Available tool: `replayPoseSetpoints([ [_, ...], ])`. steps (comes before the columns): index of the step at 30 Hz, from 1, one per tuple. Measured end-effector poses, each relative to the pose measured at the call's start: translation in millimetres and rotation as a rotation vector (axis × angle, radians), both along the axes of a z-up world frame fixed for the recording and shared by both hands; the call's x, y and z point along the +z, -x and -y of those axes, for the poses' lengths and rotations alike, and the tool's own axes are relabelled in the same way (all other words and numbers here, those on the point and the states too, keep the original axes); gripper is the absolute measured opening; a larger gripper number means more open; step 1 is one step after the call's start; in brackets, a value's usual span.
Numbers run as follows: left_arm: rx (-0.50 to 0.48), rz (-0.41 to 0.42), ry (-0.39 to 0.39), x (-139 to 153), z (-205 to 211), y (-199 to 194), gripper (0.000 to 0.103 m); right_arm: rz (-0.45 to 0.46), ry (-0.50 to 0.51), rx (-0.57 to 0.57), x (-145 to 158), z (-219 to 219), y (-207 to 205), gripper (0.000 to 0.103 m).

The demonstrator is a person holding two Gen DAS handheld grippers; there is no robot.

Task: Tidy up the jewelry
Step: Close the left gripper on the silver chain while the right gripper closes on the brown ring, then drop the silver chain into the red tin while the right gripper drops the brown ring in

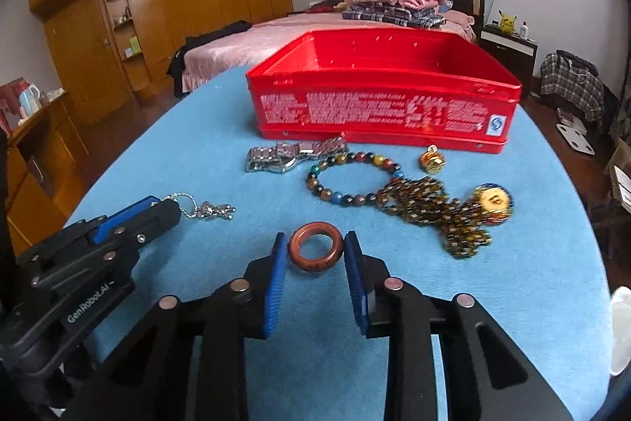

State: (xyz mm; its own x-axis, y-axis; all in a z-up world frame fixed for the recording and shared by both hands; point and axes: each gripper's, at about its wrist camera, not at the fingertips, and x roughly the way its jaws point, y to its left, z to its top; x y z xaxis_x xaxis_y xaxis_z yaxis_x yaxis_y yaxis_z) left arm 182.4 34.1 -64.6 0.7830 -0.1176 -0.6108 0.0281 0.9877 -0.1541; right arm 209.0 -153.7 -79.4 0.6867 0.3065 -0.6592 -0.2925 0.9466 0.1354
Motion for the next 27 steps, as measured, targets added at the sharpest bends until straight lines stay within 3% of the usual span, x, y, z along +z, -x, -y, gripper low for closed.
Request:
replayPoseSetpoints([
  [14,-0.052,0.065,0.030,33.7,41.1,0.3,0.019,0.060,-0.038,-0.023,35.6,46.5,8.8,0.029],
  [27,-0.060,0.181,0.078,85.2,50.5,-23.6,0.019,0.165,-0.040,-0.016,84.2,74.6,-19.1,0.029],
])
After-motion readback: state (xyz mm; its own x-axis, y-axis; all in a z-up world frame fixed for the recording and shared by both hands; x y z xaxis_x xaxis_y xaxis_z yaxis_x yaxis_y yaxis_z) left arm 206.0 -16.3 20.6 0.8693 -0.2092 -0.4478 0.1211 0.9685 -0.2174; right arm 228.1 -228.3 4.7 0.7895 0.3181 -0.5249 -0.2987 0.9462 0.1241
